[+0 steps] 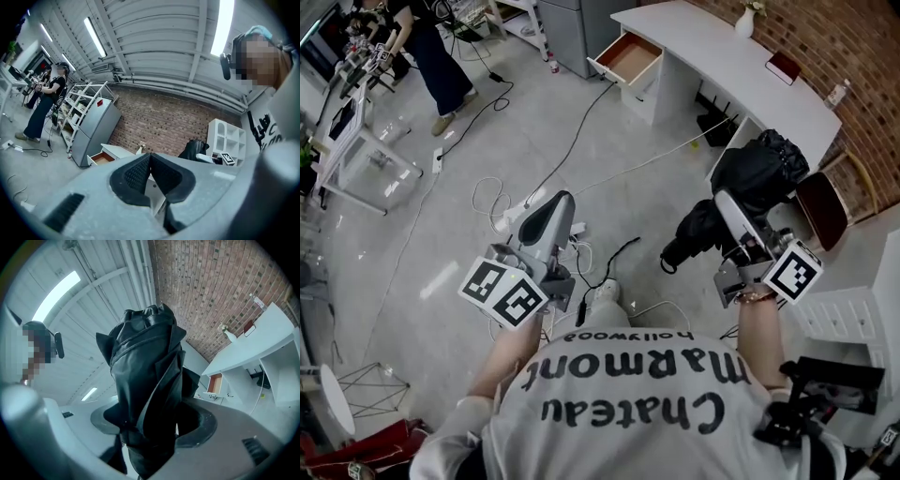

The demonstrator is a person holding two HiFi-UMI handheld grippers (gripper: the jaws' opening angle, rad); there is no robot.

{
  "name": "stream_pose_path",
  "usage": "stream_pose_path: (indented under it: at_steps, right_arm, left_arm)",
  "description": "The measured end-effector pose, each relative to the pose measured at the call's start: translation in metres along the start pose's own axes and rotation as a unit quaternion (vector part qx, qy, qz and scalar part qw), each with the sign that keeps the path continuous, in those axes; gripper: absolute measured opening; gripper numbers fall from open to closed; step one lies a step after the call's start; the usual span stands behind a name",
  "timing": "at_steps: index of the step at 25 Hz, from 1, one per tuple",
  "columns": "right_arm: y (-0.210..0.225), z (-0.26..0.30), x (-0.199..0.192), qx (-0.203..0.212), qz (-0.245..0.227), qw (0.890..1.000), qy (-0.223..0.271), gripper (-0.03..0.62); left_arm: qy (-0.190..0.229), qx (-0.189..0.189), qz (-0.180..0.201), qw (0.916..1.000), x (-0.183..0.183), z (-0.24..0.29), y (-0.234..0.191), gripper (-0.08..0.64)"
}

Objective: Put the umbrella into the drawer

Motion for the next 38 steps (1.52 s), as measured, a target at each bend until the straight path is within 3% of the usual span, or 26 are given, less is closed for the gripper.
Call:
stream_pose_path:
  at_steps: [11,15,19,23,28,31,35,38]
  right_arm:
    - [0.030,0.122,0.081,0.013,-0.030,0.998,0.052,0.291]
    - [0.050,0.139,0.086,-0.009,-0.024,0.999,0.037,0.291]
    - [0.070,0.153,0.092,-0.012,-0.018,0.999,0.028,0.291]
    - [0.102,0.171,0.113,-0.004,-0.023,0.999,0.028,0.291]
    - [0.150,0.192,0.153,0.014,-0.019,1.000,0.019,0.291]
    - [0.176,0.205,0.185,0.028,-0.033,0.999,0.007,0.291]
    - [0.213,0.218,0.227,0.029,-0.057,0.998,-0.010,0.291]
    - [0.240,0.229,0.252,0.040,-0.063,0.997,-0.015,0.291]
  left_arm:
    - [0.020,-0.004,0.024,0.9995,0.086,0.070,-0.111,0.015]
    - [0.018,0.005,0.040,0.9990,0.095,0.099,-0.137,0.015]
    - [0.004,0.000,0.030,0.9996,0.095,0.125,-0.152,0.015]
    - [-0.015,0.016,0.054,0.9983,0.095,0.162,-0.163,0.015]
    - [0.005,-0.009,0.028,0.9996,0.112,0.214,-0.162,0.015]
    - [0.019,-0.019,0.032,0.9991,0.129,0.251,-0.160,0.015]
    - [0.023,0.016,0.068,0.9973,0.143,0.301,-0.162,0.015]
    - [0.022,0.030,0.074,0.9966,0.145,0.332,-0.168,0.015]
Point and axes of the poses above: the fingertips, and each gripper's own axes: z forward along the fingers, y to its right, x out of its top, the point moved 1 cm from there along -z, backward along the fingers, and after that the axes turned 10 degrees about -y, right-handed, at the moved point
